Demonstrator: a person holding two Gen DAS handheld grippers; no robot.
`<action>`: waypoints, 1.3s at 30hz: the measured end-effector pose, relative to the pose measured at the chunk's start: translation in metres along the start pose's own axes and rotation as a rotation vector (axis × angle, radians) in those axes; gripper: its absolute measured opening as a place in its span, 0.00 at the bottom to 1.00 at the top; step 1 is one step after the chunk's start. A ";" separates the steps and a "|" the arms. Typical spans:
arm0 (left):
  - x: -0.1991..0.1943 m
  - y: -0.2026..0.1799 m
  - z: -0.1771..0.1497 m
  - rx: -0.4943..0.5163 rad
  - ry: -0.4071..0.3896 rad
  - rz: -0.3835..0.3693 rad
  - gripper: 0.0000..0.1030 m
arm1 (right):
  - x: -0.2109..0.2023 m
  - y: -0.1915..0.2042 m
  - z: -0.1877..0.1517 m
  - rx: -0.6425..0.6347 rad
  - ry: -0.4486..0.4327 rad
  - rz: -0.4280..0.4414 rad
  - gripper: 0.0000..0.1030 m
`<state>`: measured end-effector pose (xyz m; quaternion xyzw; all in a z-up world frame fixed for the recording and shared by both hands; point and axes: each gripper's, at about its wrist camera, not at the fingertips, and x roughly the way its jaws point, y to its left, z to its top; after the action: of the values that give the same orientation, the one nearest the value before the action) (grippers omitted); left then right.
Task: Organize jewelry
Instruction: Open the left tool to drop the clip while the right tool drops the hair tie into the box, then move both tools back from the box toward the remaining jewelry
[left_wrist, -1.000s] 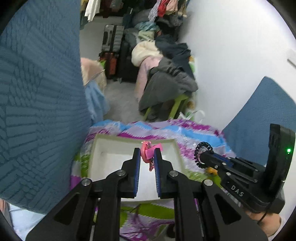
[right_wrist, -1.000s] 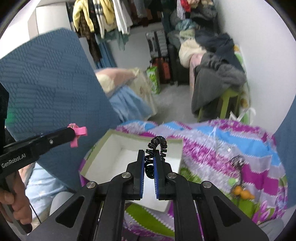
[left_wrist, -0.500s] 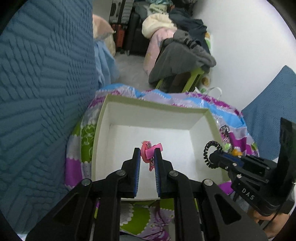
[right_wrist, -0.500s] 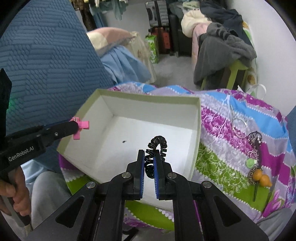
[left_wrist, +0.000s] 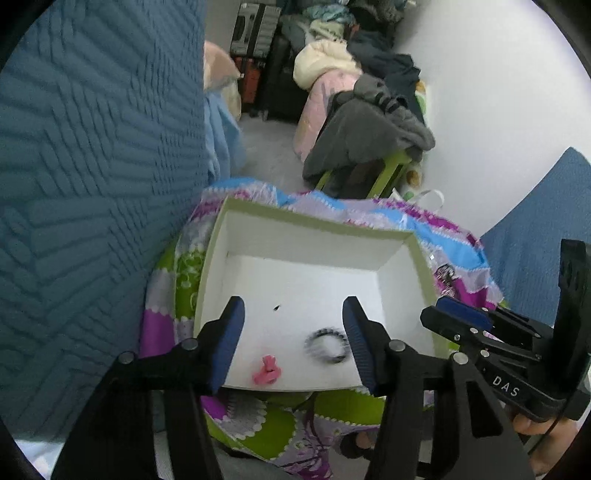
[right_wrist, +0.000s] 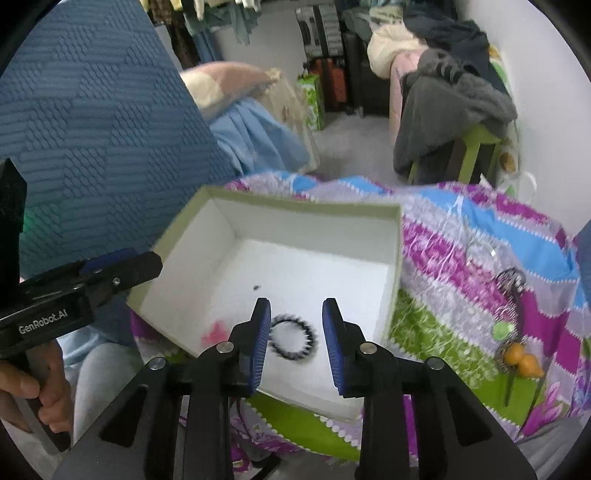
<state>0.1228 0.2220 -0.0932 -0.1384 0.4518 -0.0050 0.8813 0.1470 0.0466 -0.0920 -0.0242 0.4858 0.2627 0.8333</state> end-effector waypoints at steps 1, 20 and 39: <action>-0.006 -0.002 0.002 0.003 -0.014 0.003 0.54 | -0.007 0.000 0.003 -0.002 -0.015 0.001 0.26; -0.099 -0.088 0.012 0.047 -0.172 0.024 0.70 | -0.142 -0.027 0.011 -0.025 -0.260 -0.031 0.28; -0.102 -0.193 0.001 0.093 -0.040 0.035 0.78 | -0.183 -0.136 -0.064 0.149 -0.236 -0.203 0.40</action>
<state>0.0856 0.0508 0.0368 -0.0893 0.4356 -0.0077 0.8957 0.0873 -0.1654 -0.0050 0.0196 0.3977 0.1415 0.9063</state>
